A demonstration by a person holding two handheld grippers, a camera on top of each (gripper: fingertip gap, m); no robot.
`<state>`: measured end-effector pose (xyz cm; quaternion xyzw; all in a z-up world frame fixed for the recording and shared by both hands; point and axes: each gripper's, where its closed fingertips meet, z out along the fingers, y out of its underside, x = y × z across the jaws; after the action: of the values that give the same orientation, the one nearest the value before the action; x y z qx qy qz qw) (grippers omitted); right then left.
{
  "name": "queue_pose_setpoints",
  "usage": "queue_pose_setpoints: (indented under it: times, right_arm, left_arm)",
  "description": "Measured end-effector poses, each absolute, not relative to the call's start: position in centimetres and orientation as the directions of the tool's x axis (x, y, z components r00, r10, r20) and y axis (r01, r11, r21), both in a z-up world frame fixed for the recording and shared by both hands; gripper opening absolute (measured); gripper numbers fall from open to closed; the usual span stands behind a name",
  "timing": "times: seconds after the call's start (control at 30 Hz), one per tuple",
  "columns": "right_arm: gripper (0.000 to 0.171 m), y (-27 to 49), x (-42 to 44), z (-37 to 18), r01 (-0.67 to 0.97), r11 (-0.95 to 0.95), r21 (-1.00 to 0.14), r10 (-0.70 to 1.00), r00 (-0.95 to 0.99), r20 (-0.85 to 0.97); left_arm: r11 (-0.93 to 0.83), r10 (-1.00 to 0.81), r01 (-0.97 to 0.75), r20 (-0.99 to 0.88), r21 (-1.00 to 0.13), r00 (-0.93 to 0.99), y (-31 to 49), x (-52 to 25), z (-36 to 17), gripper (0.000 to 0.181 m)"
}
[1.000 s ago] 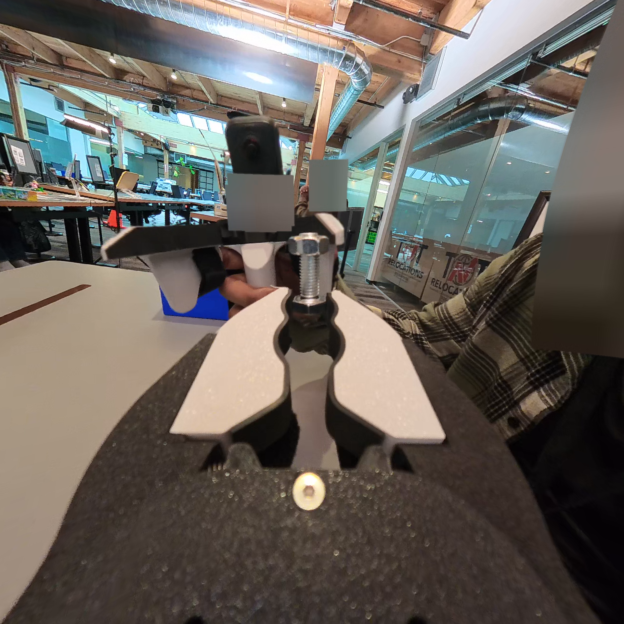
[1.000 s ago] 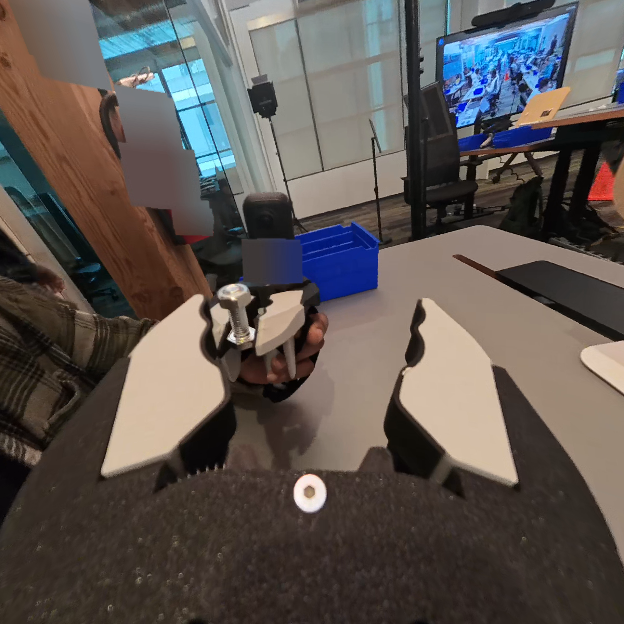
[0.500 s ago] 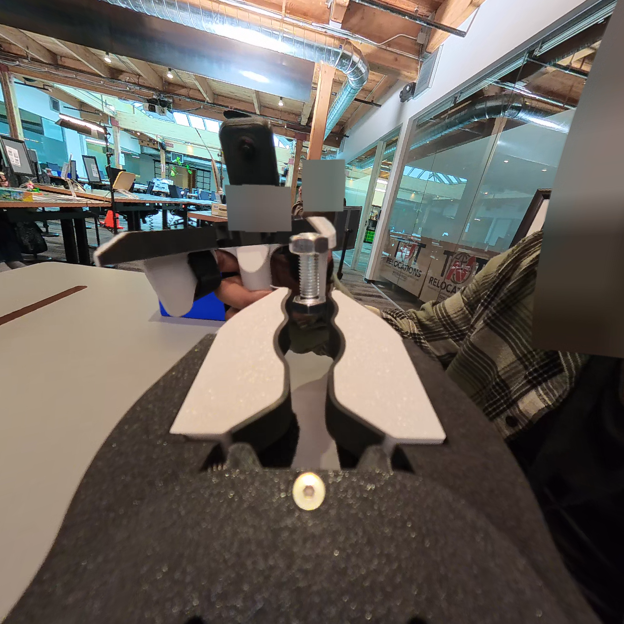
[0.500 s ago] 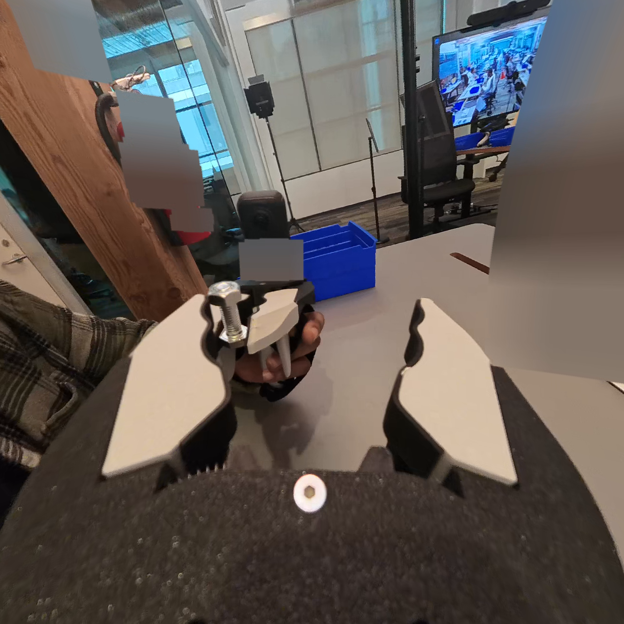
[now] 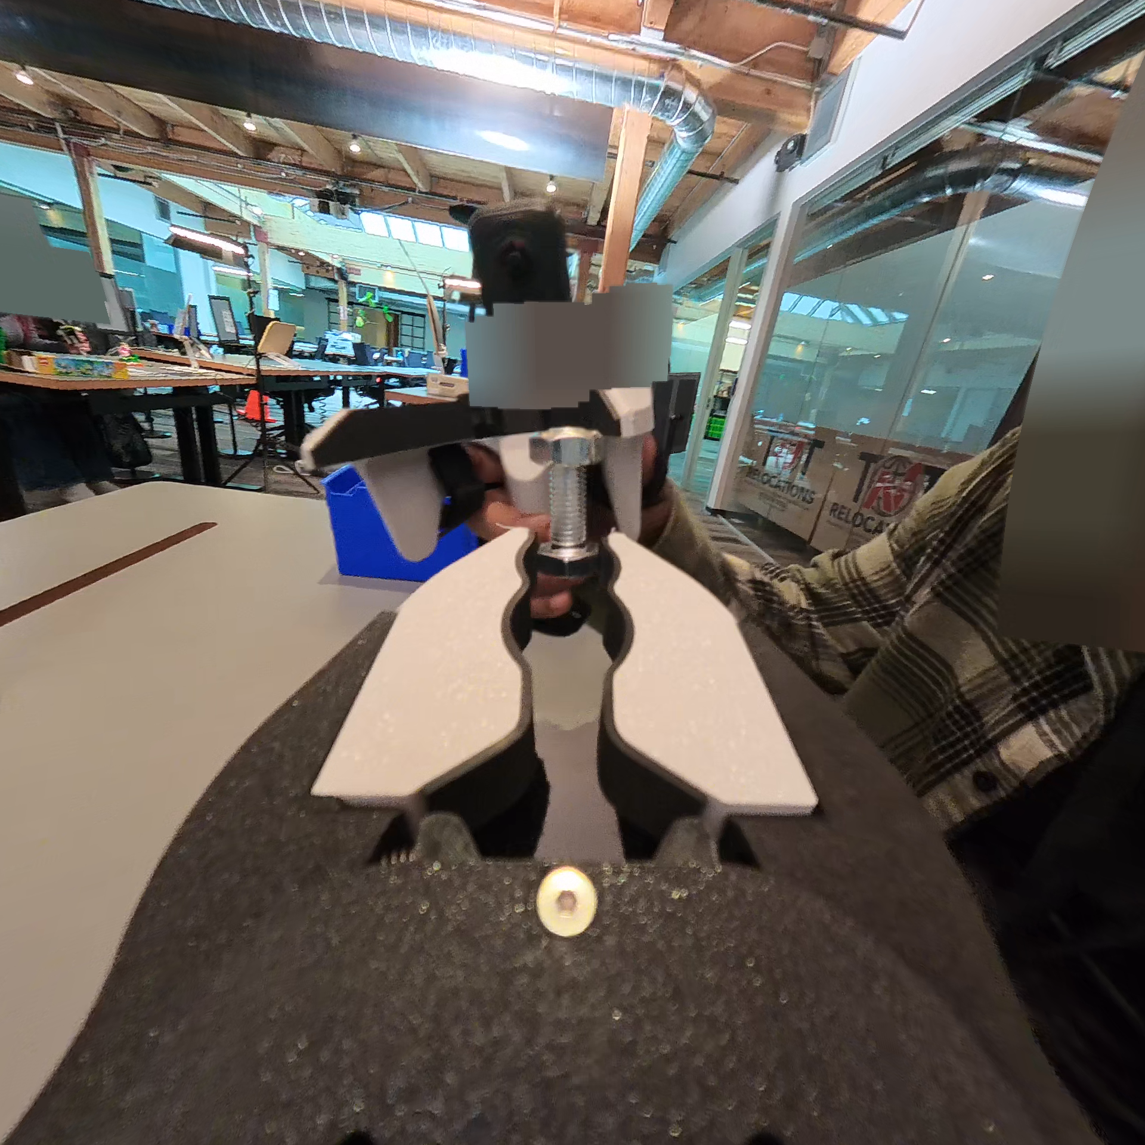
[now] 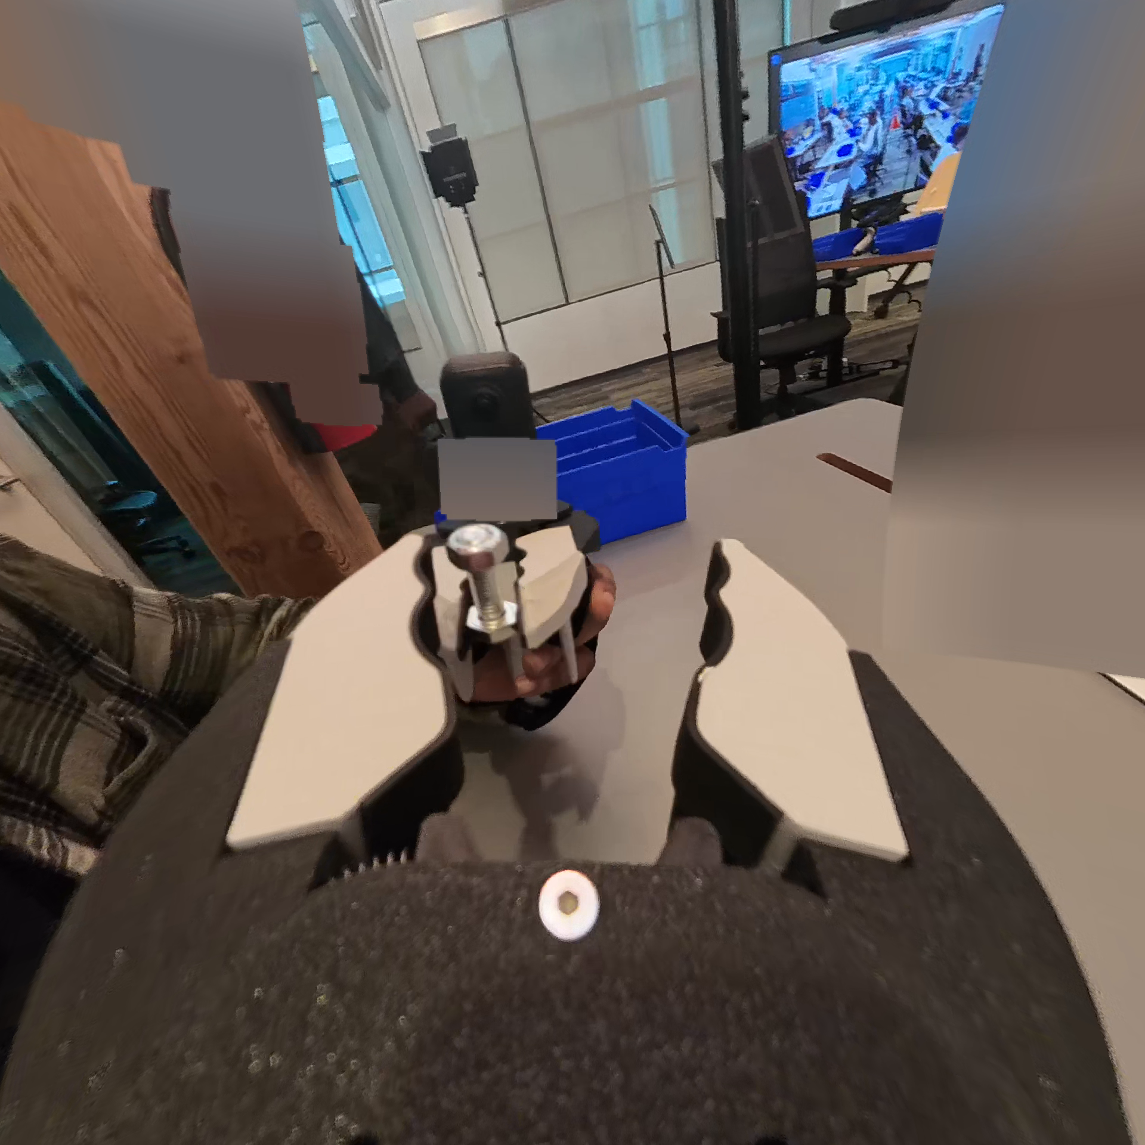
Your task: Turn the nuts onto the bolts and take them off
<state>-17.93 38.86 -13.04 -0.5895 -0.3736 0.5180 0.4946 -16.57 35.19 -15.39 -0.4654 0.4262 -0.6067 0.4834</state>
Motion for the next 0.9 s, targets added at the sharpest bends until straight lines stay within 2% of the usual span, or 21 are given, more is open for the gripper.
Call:
queue_pose_setpoints:
  times: [0.1,0.17,0.27,0.4,0.43,0.67,0.83,0.87,0.9]
  right_arm:
    - [0.072,38.6,-18.3,-13.2,-0.004,-0.22,-0.975,0.936,0.281,-0.212]
    - [0.072,38.3,-18.7,-13.5,0.033,-0.22,-0.975,0.921,0.336,-0.197]
    - [0.062,38.2,-18.9,-13.8,0.064,-0.216,-0.974,0.899,0.403,-0.173]
    - [0.021,36.9,-19.5,-13.1,0.055,-0.206,-0.977,0.931,0.32,-0.178]
    - [0.017,36.7,-19.5,-13.0,0.056,-0.205,-0.977,0.939,0.293,-0.18]
    - [0.017,34.6,-19.5,-12.4,0.063,-0.057,-0.996,0.997,-0.043,-0.06]
    - [0.017,33.5,-19.0,-12.7,0.053,-0.014,-0.999,0.95,-0.311,-0.03]
    - [0.018,33.7,-19.0,-12.7,0.05,-0.019,-0.999,0.944,-0.329,-0.035]
    - [0.03,34.3,-19.1,-12.6,0.047,-0.037,-0.998,0.95,-0.309,-0.049]
  left_arm:
    - [-0.147,-0.989,0.182,0.137,-0.972,-0.063,35.5,-16.6,-15.5,0.018]
    - [-0.137,-0.99,0.181,0.131,-0.974,-0.045,35.6,-16.6,-15.5,0.018]
    - [-0.127,-0.992,0.176,0.124,-0.976,-0.029,35.7,-16.6,-15.6,0.018]
    - [-0.131,-0.991,0.178,0.127,-0.975,-0.031,35.7,-16.6,-15.5,0.018]
    - [-0.134,-0.991,0.182,0.129,-0.974,-0.038,35.7,-16.7,-15.5,0.018]
    - [-0.169,-0.976,0.192,0.137,-0.967,-0.166,34.0,-16.5,-15.0,0.018]
    - [-0.187,-0.961,0.173,0.144,-0.967,-0.234,33.0,-16.1,-15.2,0.018]
    - [-0.191,-0.962,0.174,0.148,-0.966,-0.231,33.1,-16.1,-15.2,0.018]
    - [-0.198,-0.961,0.179,0.155,-0.964,-0.228,33.3,-16.1,-15.2,0.018]
